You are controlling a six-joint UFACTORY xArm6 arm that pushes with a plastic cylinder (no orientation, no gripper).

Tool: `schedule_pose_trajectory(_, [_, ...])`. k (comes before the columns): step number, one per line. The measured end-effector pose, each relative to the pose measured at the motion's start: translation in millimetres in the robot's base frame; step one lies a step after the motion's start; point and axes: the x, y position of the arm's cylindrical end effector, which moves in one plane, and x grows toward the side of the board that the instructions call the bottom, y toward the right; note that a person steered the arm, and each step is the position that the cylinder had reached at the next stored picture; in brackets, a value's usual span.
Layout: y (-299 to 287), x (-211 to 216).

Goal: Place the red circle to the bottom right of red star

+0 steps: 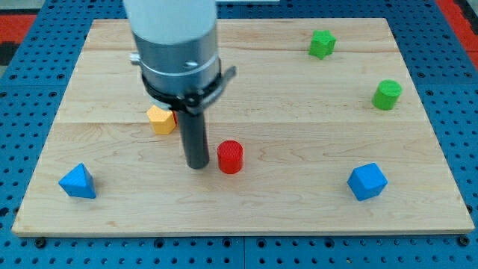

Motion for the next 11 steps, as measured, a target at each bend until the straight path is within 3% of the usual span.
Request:
schedule_pose_trajectory(1, [-7.7, 5.4])
schedule_pose_trajectory(2, [1.1, 57.3])
schedule_pose_trajectory(3, [56.0, 68.4])
schedule_pose_trajectory(4, [59.8, 31.0])
schedule_pose_trajectory(5, [28.1, 0.8])
schedule_pose_trajectory(7, [53.4, 27.3])
schedule_pose_trajectory(9, [57.0, -19.9])
schedule_pose_trajectory(10, [14.5, -20.1])
schedule_pose_trajectory(11, [-12.5, 7.5])
